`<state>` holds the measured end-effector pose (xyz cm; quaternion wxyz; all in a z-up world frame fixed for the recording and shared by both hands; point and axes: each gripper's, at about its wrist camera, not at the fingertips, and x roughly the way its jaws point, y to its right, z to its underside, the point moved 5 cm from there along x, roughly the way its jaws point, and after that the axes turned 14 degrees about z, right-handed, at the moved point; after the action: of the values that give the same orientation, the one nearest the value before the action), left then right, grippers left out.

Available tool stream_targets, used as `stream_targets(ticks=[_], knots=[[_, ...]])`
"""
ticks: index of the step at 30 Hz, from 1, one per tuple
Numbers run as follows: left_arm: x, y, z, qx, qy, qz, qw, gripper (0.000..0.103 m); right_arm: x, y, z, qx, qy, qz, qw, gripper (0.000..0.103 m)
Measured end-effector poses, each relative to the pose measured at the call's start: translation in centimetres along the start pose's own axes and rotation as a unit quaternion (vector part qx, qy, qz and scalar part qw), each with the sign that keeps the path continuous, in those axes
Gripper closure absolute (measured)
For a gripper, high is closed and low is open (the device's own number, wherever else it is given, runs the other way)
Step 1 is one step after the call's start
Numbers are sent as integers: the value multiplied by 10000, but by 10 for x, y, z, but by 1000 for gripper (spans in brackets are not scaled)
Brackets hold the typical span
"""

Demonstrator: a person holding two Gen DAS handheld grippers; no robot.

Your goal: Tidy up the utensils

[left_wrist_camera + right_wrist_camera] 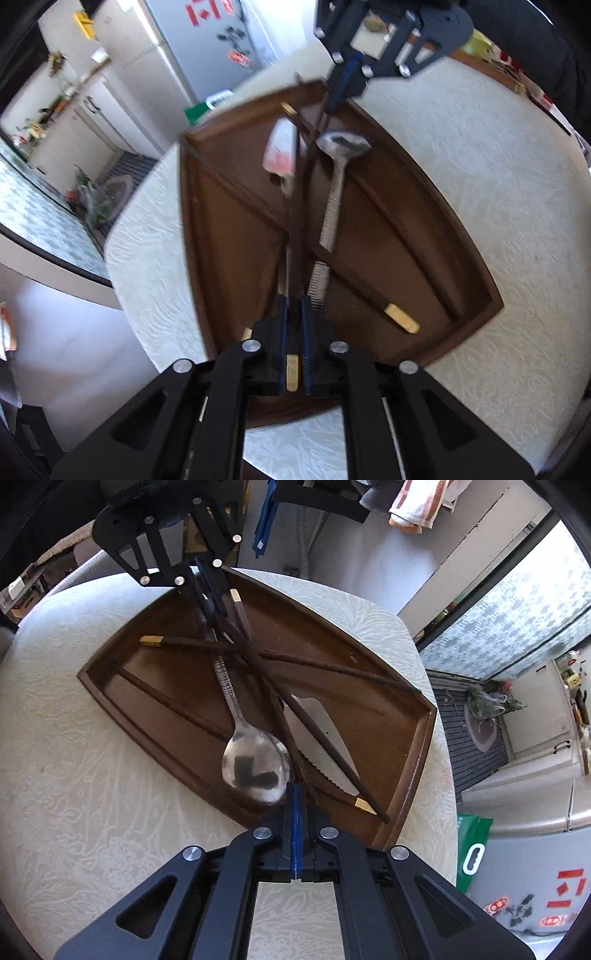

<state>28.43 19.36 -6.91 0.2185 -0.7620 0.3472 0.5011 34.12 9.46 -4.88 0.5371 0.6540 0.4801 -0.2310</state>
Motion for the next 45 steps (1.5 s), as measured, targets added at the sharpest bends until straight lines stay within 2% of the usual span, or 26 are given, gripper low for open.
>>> stream_targets(ticks=[2,3,4,5,6,7,8,9,12,13,15,16,18,19,21,23,24,28,31,36,39,45], knots=[[-3,1,-2,-25,96,-2,10000,61,-6,4,0,133,88,168,9997,103],[-5,4,-4,45,107,-108,9999,54,-10,7,0,229,111,237,9994,100],[-8,6,-6,120,156,-360,9992,34,-15,8,0,305,123,298,9990,97],[-13,10,-9,187,236,-564,9980,23,-21,8,1,362,149,403,9984,87],[-20,15,-13,232,361,-778,9960,22,-28,9,2,420,164,501,9977,68],[-25,19,-14,203,478,-884,9947,22,-38,5,2,537,234,635,9963,56],[-31,25,-16,137,594,-987,9933,19,-48,0,1,620,349,711,9949,38],[-37,33,-17,63,714,-1103,9913,18,-55,-4,2,685,435,762,9938,35],[-42,62,-15,-394,1005,-1122,9878,15,-84,-28,4,1189,728,1039,9848,35],[-40,73,-13,-623,1051,-1239,9847,15,-92,-39,7,1420,758,1129,9805,35],[-37,100,-8,-1041,1161,-1341,9786,15,-99,-57,19,2070,564,1338,9675,35],[-39,111,-2,-1228,1248,-1419,9743,15,-103,-63,24,2452,534,1325,9589,35],[-43,137,10,-1673,1563,-1383,9635,12,-113,-75,37,3377,524,1239,9316,35],[-46,146,17,-1844,1643,-1451,9581,11,-116,-83,45,3885,440,1170,9129,35],[-49,164,29,-2070,1818,-1625,9475,10,-124,-106,52,4307,298,1504,8894,34],[-55,180,42,-2374,2016,-1761,9338,10,-132,-127,52,4427,266,1745,8791,32],[-57,183,45,-2474,2074,-1771,9297,10,-139,-139,52,4536,246,1836,8717,31],[-69,202,62,-2721,2322,-1820,9159,10,-163,-175,43,4490,557,1710,8752,29],[-74,217,76,-2934,2442,-1814,9063,10,-182,-189,47,4615,739,1754,8665,27],[-77,230,80,-2936,2617,-1968,8981,8,-191,-195,50,4711,939,1973,8546,21],[-79,226,77,-2992,2686,-1975,8941,6,-183,-193,47,4701,922,1978,8552,17],[-70,217,70,-2957,2647,-2036,8950,3,-170,-187,49,4721,878,2111,8514,13]])
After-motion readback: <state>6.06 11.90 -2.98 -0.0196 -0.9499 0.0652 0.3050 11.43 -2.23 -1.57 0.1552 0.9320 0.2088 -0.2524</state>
